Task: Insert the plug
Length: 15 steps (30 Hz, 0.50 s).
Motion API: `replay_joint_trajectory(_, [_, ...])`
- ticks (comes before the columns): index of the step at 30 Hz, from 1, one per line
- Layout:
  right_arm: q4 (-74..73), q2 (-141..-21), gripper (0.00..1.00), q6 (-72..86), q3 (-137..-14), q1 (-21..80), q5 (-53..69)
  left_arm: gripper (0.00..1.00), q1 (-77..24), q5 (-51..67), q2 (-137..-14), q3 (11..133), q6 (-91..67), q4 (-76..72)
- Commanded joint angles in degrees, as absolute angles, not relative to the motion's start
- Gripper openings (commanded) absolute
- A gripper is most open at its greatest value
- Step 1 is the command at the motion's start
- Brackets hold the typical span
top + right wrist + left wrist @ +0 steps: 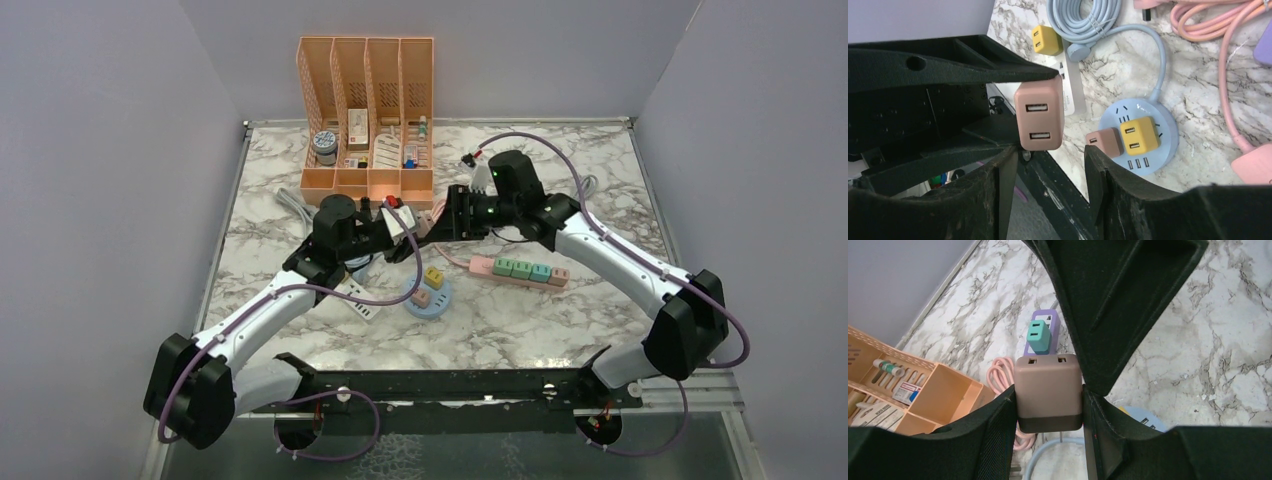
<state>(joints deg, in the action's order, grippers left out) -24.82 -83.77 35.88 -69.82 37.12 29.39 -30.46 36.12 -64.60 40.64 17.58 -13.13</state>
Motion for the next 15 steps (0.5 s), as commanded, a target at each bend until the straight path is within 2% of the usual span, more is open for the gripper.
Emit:
replay_joint_trajectory(1, [-17.49, -84.84, 0.56, 38.42, -69.16, 37.44, 31.0, 0.33, -31.5, 41.57, -62.16, 40.39, 20.06, -14.54])
replay_joint_trajectory(3, [-15.82, -84.65, 0.62, 38.73, -68.44, 37.44, 31.0, 0.33, -31.55, 41.57, -62.14, 40.31, 19.46, -14.68])
replay_joint_trajectory(7, [-14.94, -85.51, 0.62, 39.09, -67.77, 37.44, 30.13, 0.33, -31.64, 41.61, -62.12, 40.47, 18.78, -14.72])
replay_joint_trajectory(11, [-15.35, -86.3, 0.46, 38.81, -67.46, 37.58, 29.67, 0.34, -31.64, 41.48, -62.24, 40.67, 18.42, -14.78])
replay_joint_trajectory(15, [-15.96, -86.22, 0.21, 37.8, -67.21, 37.62, 29.09, 0.38, -31.64, 39.55, -62.39, 40.99, 16.93, -14.25])
